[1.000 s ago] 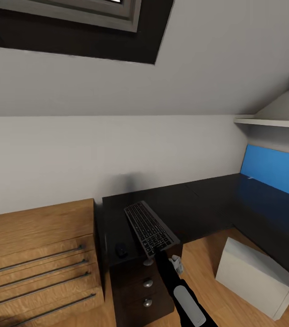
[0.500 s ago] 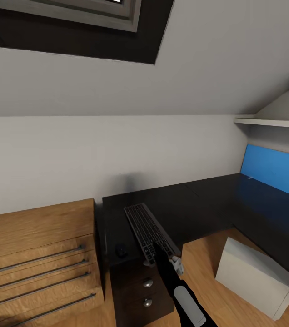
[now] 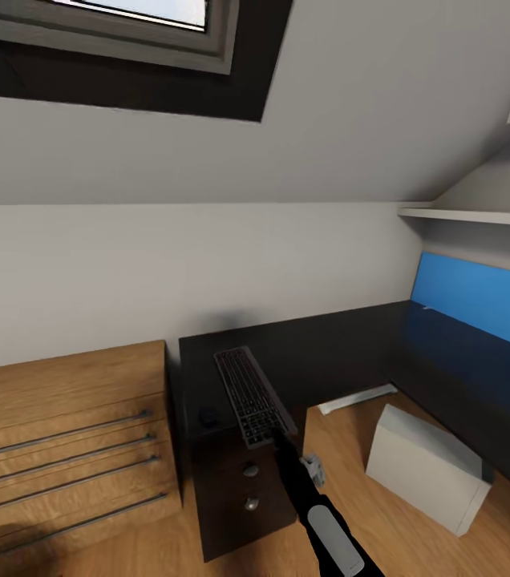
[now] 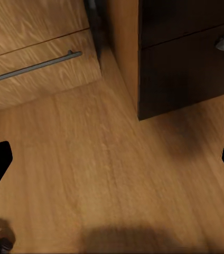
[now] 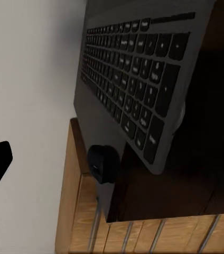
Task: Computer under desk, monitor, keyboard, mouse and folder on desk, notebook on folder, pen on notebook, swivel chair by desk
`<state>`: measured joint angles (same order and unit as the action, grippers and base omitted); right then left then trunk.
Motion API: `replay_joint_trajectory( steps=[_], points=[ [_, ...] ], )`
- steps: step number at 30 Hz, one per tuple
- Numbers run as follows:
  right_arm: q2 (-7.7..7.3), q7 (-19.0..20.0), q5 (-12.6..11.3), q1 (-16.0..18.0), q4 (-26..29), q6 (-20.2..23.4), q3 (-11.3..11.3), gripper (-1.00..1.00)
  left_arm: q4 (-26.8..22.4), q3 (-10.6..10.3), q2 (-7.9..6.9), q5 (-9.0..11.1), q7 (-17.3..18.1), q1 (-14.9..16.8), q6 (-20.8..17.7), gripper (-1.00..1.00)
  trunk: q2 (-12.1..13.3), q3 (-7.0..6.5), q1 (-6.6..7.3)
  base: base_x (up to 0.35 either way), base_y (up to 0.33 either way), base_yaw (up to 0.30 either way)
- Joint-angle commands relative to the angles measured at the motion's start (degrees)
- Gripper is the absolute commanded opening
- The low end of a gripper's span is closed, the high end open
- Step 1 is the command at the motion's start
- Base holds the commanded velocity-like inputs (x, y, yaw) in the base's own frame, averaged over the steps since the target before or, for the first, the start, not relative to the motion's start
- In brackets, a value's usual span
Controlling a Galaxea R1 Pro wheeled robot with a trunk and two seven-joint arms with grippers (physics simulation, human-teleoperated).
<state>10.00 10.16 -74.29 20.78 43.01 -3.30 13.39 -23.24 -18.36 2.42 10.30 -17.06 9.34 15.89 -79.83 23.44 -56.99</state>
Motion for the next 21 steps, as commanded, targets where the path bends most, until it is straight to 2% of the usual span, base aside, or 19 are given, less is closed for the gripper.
replay_joint_trajectory(
  steps=[1,8,13,16,17,20,21],
  points=[
    [0.0,0.25,-0.6,0.05,-0.09,-0.36,0.11,1.0,0.04,-0.47,-0.07,0.56,-0.47,0.06,0.26,1.0,-0.04,0.06,0.02,-0.117,-0.258,0.0],
    [0.0,0.22,-0.51,0.05,-0.2,-0.47,-0.49,1.0,0.04,-0.43,-0.15,0.59,-0.59,0.06,0.28,1.0,-0.04,0.06,0.02,-0.026,-0.111,0.0],
    [0.0,0.21,-0.5,0.05,-0.94,-0.49,-3.12,1.0,0.04,-0.44,-0.13,0.55,-0.58,0.06,0.33,1.0,-0.04,0.06,0.02,-0.002,-0.009,0.0],
    [0.0,0.18,-0.5,0.05,-1.08,-0.49,-6.68,1.0,0.04,-0.44,-0.13,0.57,-0.6,0.06,0.35,1.0,-0.04,0.06,0.02,0.0,-0.002,0.0],
    [0.0,0.18,-0.5,0.05,-1.11,-0.49,-9.07,1.0,0.04,-0.44,-0.13,0.58,-0.6,0.06,0.33,1.0,-0.04,0.06,0.02,0.0,-0.001,0.0],
    [0.0,0.15,-0.5,0.05,-1.14,-0.47,-12.83,1.0,0.04,-0.45,-0.13,0.59,-0.6,0.06,0.33,1.0,-0.04,0.06,0.02,0.0,0.0,0.0],
    [0.0,0.13,-0.5,0.05,-1.16,-0.44,-15.05,1.0,0.04,-0.45,-0.13,0.59,-0.6,0.06,0.33,1.0,-0.04,0.06,0.02,0.0,0.0,0.0]
  ],
)
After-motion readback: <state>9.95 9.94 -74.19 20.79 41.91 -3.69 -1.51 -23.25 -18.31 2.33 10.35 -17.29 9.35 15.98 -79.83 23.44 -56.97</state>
